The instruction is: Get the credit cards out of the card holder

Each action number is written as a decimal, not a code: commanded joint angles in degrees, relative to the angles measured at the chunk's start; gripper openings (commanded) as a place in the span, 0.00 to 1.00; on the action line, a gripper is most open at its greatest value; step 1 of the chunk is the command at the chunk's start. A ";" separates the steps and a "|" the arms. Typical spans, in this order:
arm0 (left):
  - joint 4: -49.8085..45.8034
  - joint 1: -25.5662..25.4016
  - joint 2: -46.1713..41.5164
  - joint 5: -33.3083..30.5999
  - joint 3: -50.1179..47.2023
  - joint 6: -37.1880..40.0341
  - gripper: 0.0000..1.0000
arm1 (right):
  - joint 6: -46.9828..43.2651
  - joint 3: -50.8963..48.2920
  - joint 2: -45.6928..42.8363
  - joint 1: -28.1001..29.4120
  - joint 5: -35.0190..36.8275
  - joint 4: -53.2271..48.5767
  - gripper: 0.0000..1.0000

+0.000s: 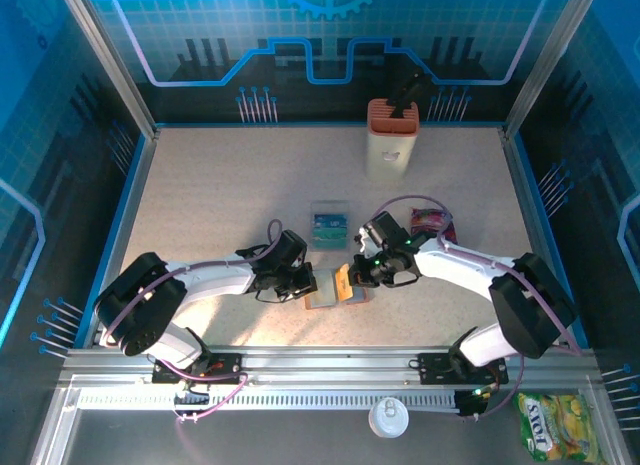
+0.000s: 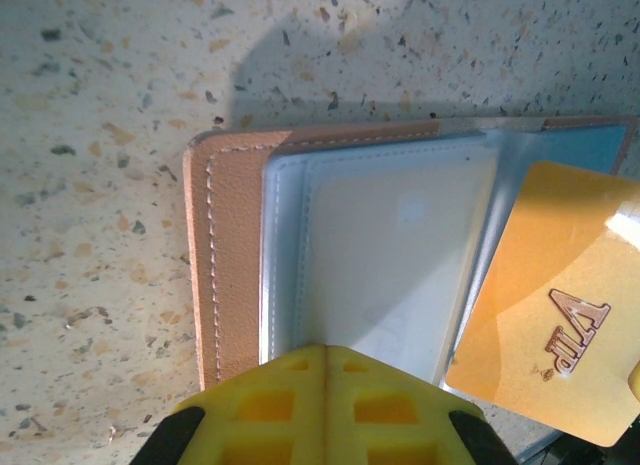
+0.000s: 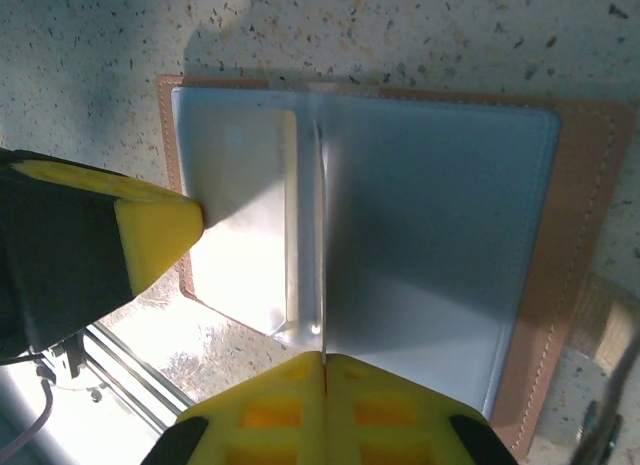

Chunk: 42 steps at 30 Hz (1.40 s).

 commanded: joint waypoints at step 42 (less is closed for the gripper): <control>-2.75 1.49 -0.99 -1.57 -1.20 2.52 0.01 | 1.11 6.54 4.86 3.61 1.92 -2.94 0.03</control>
